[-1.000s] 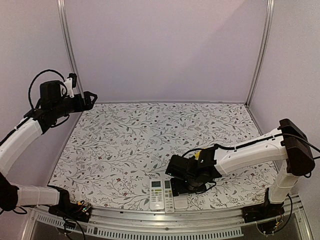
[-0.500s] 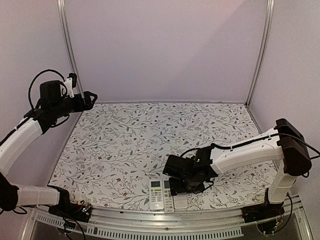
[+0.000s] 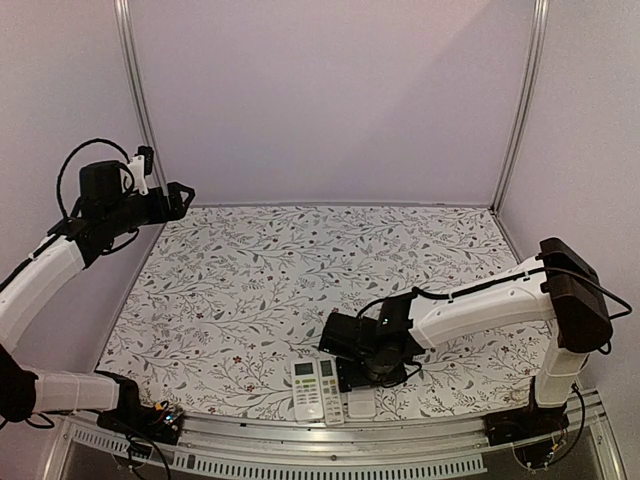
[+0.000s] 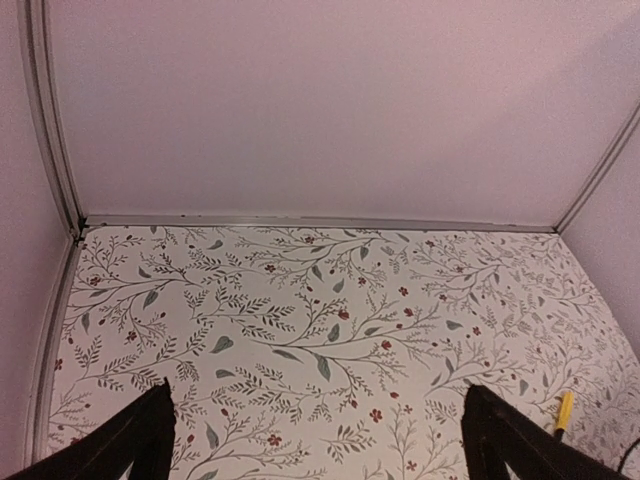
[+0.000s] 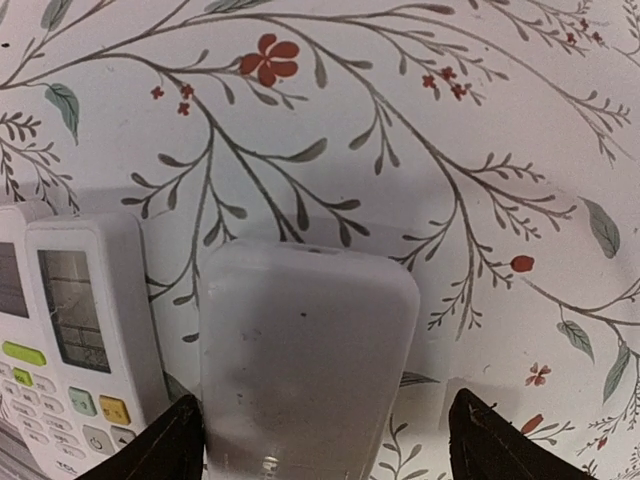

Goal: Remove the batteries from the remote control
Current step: Pick up the remote control from the center of the board.

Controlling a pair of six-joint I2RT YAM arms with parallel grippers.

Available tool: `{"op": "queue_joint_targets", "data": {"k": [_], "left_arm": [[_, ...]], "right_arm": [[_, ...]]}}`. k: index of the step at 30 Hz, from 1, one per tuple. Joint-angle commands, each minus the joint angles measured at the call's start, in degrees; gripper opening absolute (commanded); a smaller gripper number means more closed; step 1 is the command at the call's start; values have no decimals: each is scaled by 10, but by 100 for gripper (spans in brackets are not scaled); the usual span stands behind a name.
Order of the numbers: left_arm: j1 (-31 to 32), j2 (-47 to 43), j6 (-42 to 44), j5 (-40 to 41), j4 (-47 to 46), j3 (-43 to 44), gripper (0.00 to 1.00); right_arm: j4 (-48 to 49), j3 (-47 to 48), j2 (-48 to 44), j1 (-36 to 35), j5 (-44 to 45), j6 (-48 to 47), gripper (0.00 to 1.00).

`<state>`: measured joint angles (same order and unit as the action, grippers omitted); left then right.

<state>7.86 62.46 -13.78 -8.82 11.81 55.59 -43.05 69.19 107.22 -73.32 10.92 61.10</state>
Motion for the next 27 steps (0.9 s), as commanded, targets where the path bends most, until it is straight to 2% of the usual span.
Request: {"op": "queue_joint_targets", "data": {"k": [1, 6, 14, 27], "left_arm": [[2, -4, -5, -6, -5, -7, 100], [2, -4, -5, -7, -5, -7, 100], [2, -4, -7, -8, -6, -7, 100], [2, -8, -7, -11, -5, -8, 100]], "right_arm": [[-73, 12, 12, -4, 40, 38, 82], [-87, 10, 4, -4, 56, 51, 81], [-33, 15, 16, -3, 31, 37, 77], [24, 57, 40, -4, 38, -31, 75]]}}
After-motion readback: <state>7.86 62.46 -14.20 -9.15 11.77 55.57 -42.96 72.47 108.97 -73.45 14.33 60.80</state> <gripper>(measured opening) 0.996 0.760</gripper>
